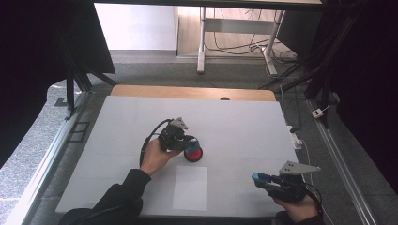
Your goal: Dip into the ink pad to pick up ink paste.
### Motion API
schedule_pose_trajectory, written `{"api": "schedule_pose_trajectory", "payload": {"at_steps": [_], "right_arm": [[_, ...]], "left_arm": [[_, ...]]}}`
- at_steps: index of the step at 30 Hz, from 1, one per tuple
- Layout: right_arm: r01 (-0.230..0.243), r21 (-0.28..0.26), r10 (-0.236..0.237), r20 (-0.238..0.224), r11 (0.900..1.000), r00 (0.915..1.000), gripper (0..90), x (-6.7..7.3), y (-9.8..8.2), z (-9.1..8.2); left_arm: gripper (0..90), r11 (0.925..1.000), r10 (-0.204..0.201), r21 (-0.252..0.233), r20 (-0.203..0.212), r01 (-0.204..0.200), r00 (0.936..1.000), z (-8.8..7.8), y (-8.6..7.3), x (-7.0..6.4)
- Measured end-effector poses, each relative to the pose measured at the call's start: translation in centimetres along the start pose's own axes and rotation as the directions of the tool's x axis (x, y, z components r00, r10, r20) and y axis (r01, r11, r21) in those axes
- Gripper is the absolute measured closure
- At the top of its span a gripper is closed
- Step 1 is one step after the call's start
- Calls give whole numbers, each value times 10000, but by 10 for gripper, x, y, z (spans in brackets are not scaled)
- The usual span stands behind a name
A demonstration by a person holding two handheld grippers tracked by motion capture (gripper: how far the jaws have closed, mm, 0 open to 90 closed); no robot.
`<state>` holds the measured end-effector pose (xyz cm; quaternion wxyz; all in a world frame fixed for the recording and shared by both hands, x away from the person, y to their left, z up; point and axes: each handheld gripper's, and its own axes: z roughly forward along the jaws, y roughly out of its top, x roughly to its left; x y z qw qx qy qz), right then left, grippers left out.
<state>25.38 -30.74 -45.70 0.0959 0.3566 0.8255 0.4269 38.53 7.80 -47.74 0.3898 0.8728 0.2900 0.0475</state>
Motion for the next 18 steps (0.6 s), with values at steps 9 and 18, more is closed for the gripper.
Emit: {"api": "schedule_pose_trajectory", "payload": {"at_steps": [9,18], "right_arm": [[20,-13,-20,-47,10000,10000,685,0,0,0],[31,-2,-31,-65,10000,10000,685,0,0,0]], "left_arm": [[703,9995,-165,264,-181,170,9997,9,-1,2],[704,9987,-171,468,-371,188,9992,13,-1,1]]}}
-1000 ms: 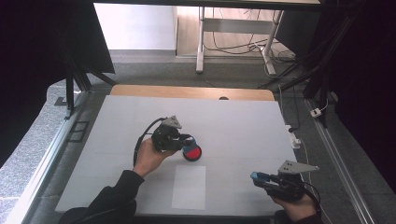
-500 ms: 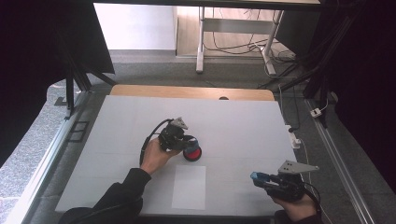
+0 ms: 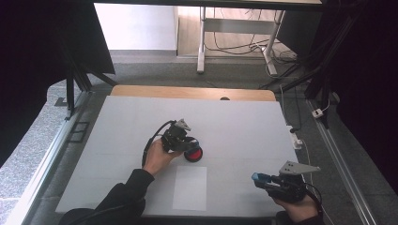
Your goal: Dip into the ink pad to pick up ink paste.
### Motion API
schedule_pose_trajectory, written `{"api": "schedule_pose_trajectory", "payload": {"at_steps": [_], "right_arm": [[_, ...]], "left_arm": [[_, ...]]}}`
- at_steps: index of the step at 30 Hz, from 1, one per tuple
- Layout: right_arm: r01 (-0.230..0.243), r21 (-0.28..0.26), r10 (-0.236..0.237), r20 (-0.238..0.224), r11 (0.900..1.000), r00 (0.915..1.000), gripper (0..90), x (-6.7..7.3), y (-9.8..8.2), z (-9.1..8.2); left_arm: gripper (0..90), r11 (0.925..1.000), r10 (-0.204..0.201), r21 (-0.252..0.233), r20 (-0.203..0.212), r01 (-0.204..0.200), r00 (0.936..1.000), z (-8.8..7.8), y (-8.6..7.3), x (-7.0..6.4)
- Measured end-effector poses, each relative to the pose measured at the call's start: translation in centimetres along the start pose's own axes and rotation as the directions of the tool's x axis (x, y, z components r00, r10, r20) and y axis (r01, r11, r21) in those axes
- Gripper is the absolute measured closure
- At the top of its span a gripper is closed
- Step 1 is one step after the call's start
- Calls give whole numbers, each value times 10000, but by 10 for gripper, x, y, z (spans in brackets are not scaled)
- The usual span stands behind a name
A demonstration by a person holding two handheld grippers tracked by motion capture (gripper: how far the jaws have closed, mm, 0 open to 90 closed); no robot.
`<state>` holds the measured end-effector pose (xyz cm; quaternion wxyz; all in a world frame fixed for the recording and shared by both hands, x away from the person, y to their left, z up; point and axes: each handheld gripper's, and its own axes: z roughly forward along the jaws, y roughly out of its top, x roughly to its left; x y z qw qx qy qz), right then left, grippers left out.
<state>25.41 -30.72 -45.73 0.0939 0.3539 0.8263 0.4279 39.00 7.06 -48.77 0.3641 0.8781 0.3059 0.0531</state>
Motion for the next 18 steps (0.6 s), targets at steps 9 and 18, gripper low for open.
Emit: {"api": "schedule_pose_trajectory", "payload": {"at_steps": [9,18], "right_arm": [[37,106,-38,37,9999,10000,685,0,0,1],[55,177,-55,24,9998,10000,685,1,1,1]], "left_arm": [[708,9990,407,217,-383,-399,9984,2,3,-8],[708,9972,714,274,-753,-695,9946,3,3,-16]]}}
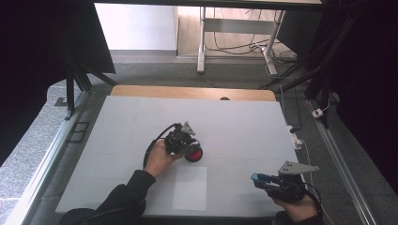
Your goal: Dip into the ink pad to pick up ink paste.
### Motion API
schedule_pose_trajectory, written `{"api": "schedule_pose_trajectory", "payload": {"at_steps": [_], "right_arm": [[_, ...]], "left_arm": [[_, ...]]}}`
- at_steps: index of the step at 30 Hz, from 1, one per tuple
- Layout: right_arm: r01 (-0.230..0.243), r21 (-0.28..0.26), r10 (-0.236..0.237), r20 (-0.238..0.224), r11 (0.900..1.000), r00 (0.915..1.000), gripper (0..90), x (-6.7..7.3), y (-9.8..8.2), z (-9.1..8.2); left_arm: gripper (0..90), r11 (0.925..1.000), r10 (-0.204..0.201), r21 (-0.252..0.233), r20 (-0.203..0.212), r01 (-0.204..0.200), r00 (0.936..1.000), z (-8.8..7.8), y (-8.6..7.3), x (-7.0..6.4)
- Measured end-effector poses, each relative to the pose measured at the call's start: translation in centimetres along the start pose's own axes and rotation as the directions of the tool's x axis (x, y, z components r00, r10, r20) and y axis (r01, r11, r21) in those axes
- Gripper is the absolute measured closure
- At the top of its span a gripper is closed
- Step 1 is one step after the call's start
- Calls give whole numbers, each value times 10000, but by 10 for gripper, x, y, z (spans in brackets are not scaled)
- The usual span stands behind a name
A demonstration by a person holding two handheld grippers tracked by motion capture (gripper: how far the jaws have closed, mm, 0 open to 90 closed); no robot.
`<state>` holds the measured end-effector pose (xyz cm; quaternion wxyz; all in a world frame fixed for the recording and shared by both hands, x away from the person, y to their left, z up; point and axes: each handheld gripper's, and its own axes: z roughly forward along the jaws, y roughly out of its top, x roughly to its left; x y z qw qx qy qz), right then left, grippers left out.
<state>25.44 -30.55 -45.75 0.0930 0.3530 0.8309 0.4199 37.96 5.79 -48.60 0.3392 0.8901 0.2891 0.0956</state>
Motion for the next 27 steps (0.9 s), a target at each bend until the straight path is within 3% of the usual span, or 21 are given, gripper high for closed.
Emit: {"api": "schedule_pose_trajectory", "payload": {"at_steps": [7,14,21,27], "right_arm": [[44,64,-44,11,10000,10000,685,0,0,0],[39,66,-39,-10,10000,10000,685,1,0,1],[116,98,-116,63,9999,9999,685,1,0,1],[74,61,-74,28,10000,10000,685,0,0,1]], "left_arm": [[708,9982,-566,-161,546,576,9969,0,-3,10],[709,9996,-233,-133,171,235,9996,0,-2,3],[706,9996,-282,-55,13,282,9996,-1,0,1],[705,9956,-477,-795,354,504,9982,-18,7,1]]}}
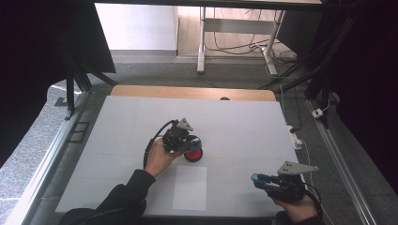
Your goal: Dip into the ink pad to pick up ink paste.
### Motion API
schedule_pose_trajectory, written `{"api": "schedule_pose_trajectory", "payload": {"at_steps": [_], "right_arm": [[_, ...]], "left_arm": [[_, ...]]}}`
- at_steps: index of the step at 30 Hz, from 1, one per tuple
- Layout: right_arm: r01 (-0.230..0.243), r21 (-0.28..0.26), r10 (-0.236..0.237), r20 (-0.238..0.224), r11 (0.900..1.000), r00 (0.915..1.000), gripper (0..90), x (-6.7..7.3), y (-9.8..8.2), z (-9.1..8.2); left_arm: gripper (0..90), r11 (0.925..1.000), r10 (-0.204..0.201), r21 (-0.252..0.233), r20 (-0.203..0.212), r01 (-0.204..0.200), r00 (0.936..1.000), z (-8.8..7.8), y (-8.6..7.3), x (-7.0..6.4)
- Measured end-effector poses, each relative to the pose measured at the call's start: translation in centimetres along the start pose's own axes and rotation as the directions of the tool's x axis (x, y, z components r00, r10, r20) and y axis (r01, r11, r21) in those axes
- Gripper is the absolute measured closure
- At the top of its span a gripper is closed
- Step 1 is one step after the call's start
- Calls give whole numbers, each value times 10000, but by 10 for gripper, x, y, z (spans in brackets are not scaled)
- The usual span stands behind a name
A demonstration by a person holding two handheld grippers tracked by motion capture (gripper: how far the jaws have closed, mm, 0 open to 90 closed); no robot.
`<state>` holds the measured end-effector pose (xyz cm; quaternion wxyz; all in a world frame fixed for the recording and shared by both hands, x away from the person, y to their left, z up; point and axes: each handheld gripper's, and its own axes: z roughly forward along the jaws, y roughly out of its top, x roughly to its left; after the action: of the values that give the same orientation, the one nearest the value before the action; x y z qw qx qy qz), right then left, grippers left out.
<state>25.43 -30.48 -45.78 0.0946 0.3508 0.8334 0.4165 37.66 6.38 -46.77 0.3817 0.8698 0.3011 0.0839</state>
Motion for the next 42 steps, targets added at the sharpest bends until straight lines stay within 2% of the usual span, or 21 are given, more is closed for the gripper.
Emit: {"api": "schedule_pose_trajectory", "payload": {"at_steps": [3,9,15,30,38,42], "right_arm": [[29,13,-29,37,10000,10000,684,0,0,0],[40,32,-40,38,10000,10000,685,1,0,0],[63,41,-63,35,10000,10000,684,1,0,0],[80,55,-80,7,10000,10000,685,1,0,1],[79,69,-79,11,9999,10000,685,1,0,1],[97,77,-97,-16,9999,10000,684,1,0,1]], "left_arm": [[704,10000,43,6,87,-43,10000,-3,0,0],[704,9991,43,416,192,-51,9998,6,-5,0],[704,9984,63,552,230,-75,9997,10,-7,0],[706,9968,172,782,123,-181,9998,16,-10,-1],[707,9918,712,1089,-321,-673,9969,17,-7,-10],[708,9929,548,1065,-207,-522,9983,17,-7,-8]]}}
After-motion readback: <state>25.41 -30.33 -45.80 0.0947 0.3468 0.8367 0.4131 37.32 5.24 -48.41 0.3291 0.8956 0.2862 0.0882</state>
